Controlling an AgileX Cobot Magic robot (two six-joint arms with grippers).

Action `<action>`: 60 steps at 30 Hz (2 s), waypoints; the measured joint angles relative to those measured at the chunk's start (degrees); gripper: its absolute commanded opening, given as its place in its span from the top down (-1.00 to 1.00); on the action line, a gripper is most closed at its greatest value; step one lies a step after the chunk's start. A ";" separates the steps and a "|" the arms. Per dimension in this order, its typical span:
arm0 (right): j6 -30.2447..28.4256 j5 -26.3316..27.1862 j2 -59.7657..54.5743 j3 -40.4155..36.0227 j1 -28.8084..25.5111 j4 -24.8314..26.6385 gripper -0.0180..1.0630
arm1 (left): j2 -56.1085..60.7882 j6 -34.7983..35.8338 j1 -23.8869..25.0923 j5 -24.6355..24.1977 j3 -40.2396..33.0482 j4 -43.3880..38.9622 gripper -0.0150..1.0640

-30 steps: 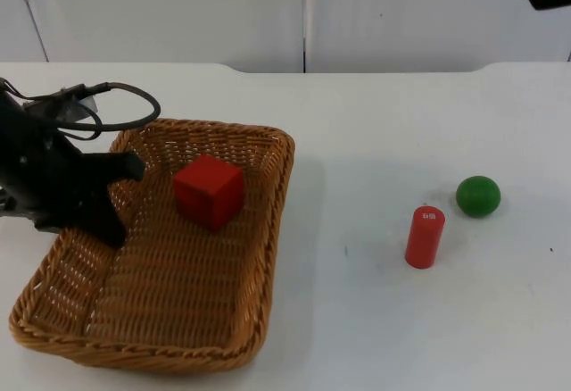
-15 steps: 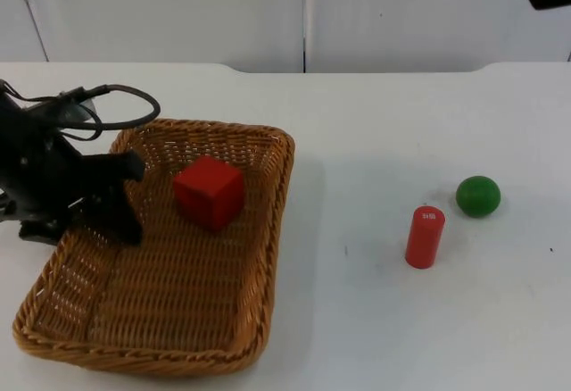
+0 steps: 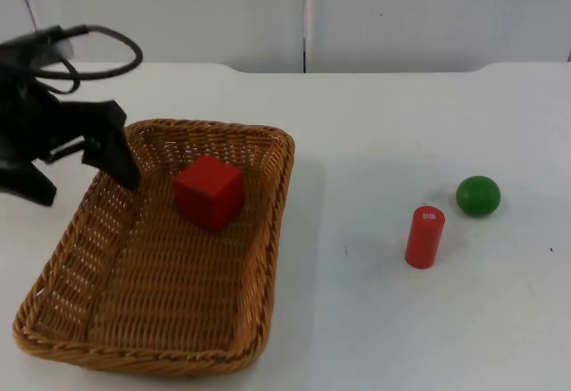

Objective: Pick up the basket with the left hand and place the object to the left of the red cylinder into the basket with the right hand.

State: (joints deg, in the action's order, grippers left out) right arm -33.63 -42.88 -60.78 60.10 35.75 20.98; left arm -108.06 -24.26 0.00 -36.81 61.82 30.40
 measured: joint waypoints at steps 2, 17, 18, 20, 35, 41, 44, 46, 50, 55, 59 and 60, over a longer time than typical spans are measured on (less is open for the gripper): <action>0.00 0.36 0.45 0.00 0.00 0.00 -0.56 | 1.71 2.32 0.00 -0.59 0.00 -2.94 -0.65; 0.85 1.91 4.20 -0.69 0.00 0.00 -0.56 | 20.22 8.71 0.00 -5.96 -3.45 -11.37 -0.65; 1.10 1.94 4.32 -0.69 0.00 0.00 -0.56 | 21.45 8.71 0.00 -5.96 -4.30 -11.37 -0.65; 1.19 2.04 4.45 -0.69 0.00 0.00 -0.56 | 22.54 8.71 0.00 -5.96 -5.12 -11.37 -0.65; 9.42 2.16 4.72 -0.69 0.00 -4.01 -0.56 | 37.78 8.71 0.00 -5.68 -14.71 -11.37 -0.65; 11.58 2.25 4.72 -0.94 0.00 -5.60 -0.56 | 45.08 8.71 0.00 -5.74 -16.38 -11.49 -0.65; 11.83 2.48 4.72 -1.92 0.00 -5.60 -0.56 | 48.18 8.71 0.00 -6.05 -16.68 -11.49 -0.65; 12.48 2.74 4.72 -3.17 0.00 -5.74 -0.56 | 50.75 8.71 0.00 -6.35 -16.78 -11.62 -0.65; 13.07 3.27 5.23 -5.18 0.00 -5.85 -0.56 | 55.39 8.71 0.00 -7.32 -16.78 -11.70 -0.65; 13.32 4.72 7.70 -7.41 0.00 -6.00 -0.56 | 61.00 8.71 0.00 -8.64 -16.78 -11.84 -0.65; 13.99 5.50 9.98 -8.80 0.00 -6.00 -0.56 | 65.24 8.71 0.00 -9.62 -16.78 -11.84 -0.65; 14.36 5.77 10.76 -9.12 0.00 -6.00 -0.56 | 66.50 8.71 0.00 -10.25 -16.78 -11.84 -0.65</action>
State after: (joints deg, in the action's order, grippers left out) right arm -19.27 -37.11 -50.03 50.98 35.75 14.98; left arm -41.56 -15.56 0.00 -47.06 45.05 18.57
